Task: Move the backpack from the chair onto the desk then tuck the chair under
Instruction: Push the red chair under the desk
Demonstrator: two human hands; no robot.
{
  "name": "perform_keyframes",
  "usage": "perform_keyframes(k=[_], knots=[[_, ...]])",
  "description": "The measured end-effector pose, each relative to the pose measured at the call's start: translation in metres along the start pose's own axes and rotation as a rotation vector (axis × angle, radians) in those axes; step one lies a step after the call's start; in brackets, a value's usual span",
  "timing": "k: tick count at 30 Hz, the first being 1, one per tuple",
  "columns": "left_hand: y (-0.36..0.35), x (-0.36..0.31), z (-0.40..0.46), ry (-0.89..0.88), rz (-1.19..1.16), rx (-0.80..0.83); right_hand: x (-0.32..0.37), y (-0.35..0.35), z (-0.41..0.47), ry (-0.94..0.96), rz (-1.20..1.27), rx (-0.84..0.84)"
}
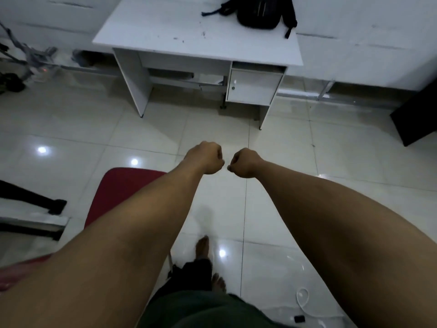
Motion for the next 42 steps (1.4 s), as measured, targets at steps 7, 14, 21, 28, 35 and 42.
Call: perform_keyframes(k=[7,14,21,28,35,42], knots=[[-0.009,0.021,-0.074,-0.006,0.026,0.061,0.007,-0.037,-0.062,-0.01,-0.027,0.034],[0.001,0.069,-0.137,-0.021,0.057,0.123,0.056,-0.099,-0.117,-0.016,0.003,0.093],[0.013,0.153,-0.198,-0.097,0.094,0.207,0.115,-0.166,-0.172,-0.054,0.011,0.081],[0.023,0.241,-0.26,-0.145,0.105,0.289,0.177,-0.224,-0.226,-0.151,0.071,0.053],[0.036,0.32,-0.288,-0.067,0.107,0.285,0.251,-0.262,-0.25,-0.1,0.121,0.09],[0.05,0.373,-0.303,0.038,-0.026,0.289,0.273,-0.276,-0.251,-0.122,0.22,0.123]])
Point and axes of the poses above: each hand's wrist, its own z-axis towards the middle knuckle, its own y-axis out of the back of the hand, x = y × z, the point moved 3 cm from there along z, towards the middle knuckle, and after that the axes turned 13 degrees about -x, right-handed, at the moved point
